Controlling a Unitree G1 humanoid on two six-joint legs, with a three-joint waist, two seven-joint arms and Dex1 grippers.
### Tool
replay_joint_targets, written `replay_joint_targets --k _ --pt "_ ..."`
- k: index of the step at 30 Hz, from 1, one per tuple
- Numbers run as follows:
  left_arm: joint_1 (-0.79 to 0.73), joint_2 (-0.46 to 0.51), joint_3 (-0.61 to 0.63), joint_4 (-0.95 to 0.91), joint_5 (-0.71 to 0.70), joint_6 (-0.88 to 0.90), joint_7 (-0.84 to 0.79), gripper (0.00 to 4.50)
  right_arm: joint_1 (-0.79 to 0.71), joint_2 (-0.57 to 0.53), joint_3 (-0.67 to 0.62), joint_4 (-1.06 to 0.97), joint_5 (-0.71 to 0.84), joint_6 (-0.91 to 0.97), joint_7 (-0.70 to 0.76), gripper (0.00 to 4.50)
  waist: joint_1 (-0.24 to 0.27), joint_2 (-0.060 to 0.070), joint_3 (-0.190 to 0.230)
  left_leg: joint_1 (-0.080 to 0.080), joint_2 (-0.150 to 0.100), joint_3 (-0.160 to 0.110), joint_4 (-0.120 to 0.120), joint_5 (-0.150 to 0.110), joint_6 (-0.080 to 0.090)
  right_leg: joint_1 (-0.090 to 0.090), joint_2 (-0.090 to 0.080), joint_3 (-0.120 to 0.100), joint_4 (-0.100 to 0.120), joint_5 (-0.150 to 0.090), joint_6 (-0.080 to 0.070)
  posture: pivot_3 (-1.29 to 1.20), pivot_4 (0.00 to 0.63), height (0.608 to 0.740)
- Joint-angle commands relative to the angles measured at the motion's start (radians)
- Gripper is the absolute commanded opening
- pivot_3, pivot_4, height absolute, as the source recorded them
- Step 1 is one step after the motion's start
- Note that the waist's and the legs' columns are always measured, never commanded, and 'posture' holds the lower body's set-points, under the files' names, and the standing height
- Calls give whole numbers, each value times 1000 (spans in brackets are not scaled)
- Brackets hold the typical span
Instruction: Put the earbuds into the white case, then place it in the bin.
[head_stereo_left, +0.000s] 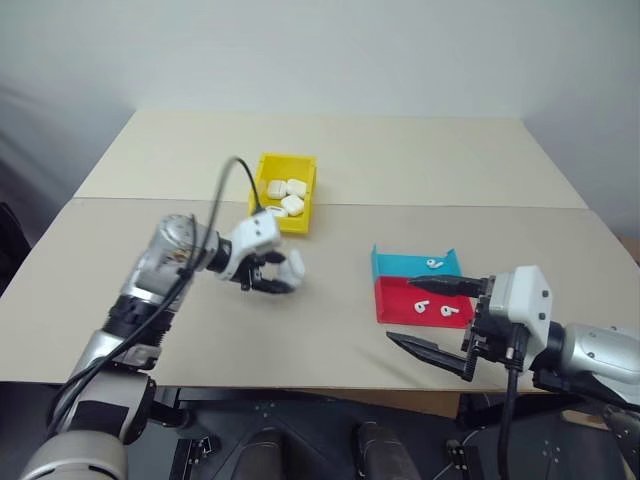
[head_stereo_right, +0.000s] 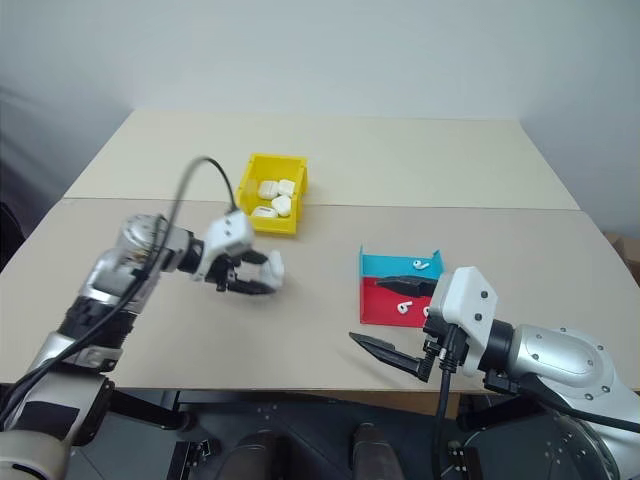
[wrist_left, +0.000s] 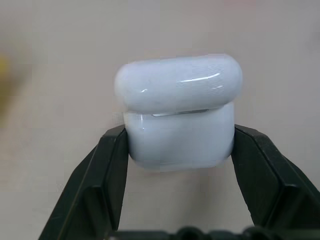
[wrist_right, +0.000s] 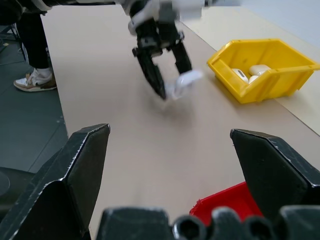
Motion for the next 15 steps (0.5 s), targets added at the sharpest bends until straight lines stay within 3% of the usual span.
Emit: replay_joint_targets --k 1,8,15 --pt "106 -62 170 -233 -184 21 90 2793 -33 0 -34 21 17 -30 16 4500 0 0 0 1 0 0 0 0 0 1 0 0 -1 0 0 0 150 740" --pt "243 -237 299 -416 -470 25 206 2793 -128 -28 -1 108 -9 -25 62 4500 0 0 0 5 0 0 1 0 0 5 0 0 0 0 1 0 150 740" --pt "274 -253 272 -440 -671 14 121 2793 -254 -145 82 169 -79 111 32 4500 -3 0 0 5 -1 2 1 0 0 4 0 1 0 1 0 0 150 740"
